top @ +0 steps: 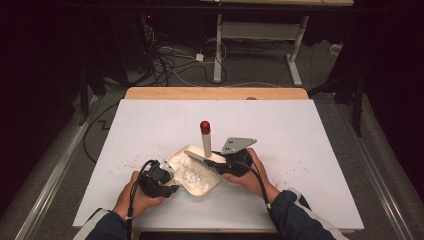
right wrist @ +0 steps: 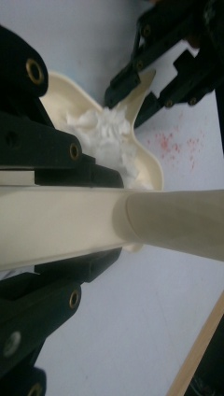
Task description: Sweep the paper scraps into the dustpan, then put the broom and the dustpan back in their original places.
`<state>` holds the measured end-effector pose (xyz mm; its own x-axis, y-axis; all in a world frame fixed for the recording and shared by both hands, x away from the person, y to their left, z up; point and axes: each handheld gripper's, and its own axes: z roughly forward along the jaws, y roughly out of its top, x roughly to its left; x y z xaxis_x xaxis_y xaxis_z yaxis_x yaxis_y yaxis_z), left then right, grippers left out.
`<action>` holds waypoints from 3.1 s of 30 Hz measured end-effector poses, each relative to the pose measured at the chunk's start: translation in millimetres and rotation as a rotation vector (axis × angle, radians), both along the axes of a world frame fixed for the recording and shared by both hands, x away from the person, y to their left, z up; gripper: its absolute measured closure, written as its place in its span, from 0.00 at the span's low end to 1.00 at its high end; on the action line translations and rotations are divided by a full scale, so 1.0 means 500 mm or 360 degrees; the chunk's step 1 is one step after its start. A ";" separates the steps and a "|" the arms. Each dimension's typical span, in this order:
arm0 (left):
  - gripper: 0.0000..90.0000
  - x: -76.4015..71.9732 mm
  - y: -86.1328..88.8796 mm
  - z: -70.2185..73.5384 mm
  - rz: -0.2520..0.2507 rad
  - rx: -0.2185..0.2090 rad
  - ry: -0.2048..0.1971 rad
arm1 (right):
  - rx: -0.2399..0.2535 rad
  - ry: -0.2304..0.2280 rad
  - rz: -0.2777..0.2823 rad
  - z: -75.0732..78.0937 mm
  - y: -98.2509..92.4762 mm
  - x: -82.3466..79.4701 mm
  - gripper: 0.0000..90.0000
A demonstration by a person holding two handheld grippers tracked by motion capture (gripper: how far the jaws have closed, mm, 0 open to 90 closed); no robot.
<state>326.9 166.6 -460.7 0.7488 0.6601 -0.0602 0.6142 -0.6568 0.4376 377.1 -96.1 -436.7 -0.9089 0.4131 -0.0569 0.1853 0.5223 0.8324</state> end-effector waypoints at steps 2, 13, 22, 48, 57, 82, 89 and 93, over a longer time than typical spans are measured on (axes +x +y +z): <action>0.71 0.000 0.000 0.000 0.0004 0.0000 -0.0003 | 0.0001 0.0000 0.0028 0.006 0.003 -0.011 0.75; 0.71 0.000 0.004 0.004 0.0020 -0.0014 -0.0021 | 0.0032 -0.0062 0.0010 0.029 -0.014 -0.033 0.75; 0.71 0.000 0.005 0.003 0.0029 -0.0017 -0.0035 | 0.0076 -0.0077 -0.0019 0.049 -0.027 -0.038 0.75; 0.71 0.005 0.017 0.007 0.0083 -0.0094 -0.0074 | 0.0087 -0.0054 -0.0084 0.072 -0.099 -0.058 0.75; 0.70 0.010 0.028 0.007 0.0118 -0.0107 -0.0087 | 0.0085 -0.0038 -0.0123 0.078 -0.149 -0.069 0.75; 0.70 0.022 0.068 0.011 0.0254 -0.0119 -0.0121 | 0.0032 0.0192 -0.0192 0.078 -0.295 -0.115 0.75; 0.70 0.032 0.084 0.012 0.0323 -0.0111 -0.0149 | 0.0026 0.0311 -0.0249 0.074 -0.335 -0.111 0.75; 0.70 0.035 0.098 0.011 0.0383 -0.0113 -0.0159 | 0.0005 0.0361 -0.0271 0.073 -0.351 -0.111 0.75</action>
